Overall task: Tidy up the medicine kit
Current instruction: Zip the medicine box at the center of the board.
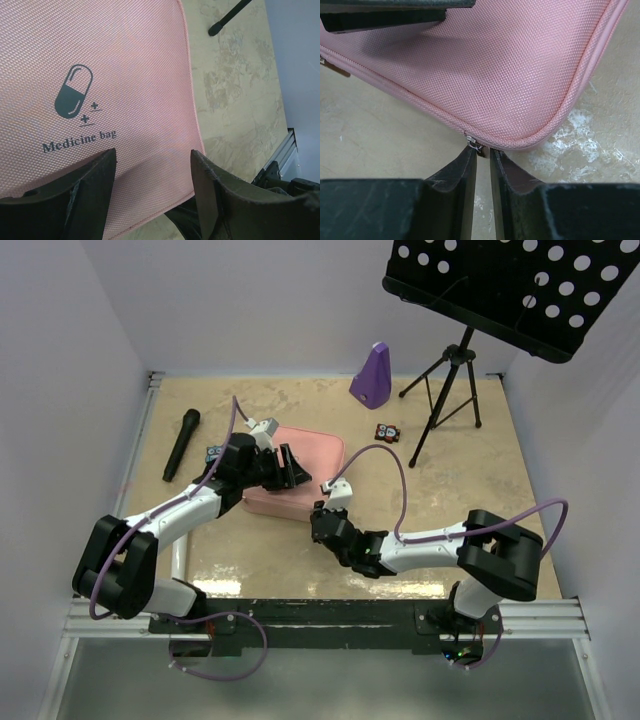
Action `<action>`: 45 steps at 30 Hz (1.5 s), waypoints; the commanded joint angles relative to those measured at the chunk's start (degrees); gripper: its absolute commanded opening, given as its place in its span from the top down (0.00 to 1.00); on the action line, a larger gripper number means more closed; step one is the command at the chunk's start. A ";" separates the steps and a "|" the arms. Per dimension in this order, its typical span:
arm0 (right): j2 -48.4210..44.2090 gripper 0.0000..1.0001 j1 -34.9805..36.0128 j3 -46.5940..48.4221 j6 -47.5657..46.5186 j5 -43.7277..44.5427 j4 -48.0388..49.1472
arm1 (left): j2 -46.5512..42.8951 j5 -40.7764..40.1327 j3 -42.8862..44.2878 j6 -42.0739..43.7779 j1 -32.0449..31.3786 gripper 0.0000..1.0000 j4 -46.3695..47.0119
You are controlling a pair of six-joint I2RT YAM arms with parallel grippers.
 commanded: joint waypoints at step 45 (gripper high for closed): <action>-0.85 1.00 -0.14 2.57 2.96 4.37 -9.21 | -37.56 -30.83 -15.78 -23.50 -0.14 0.00 -23.18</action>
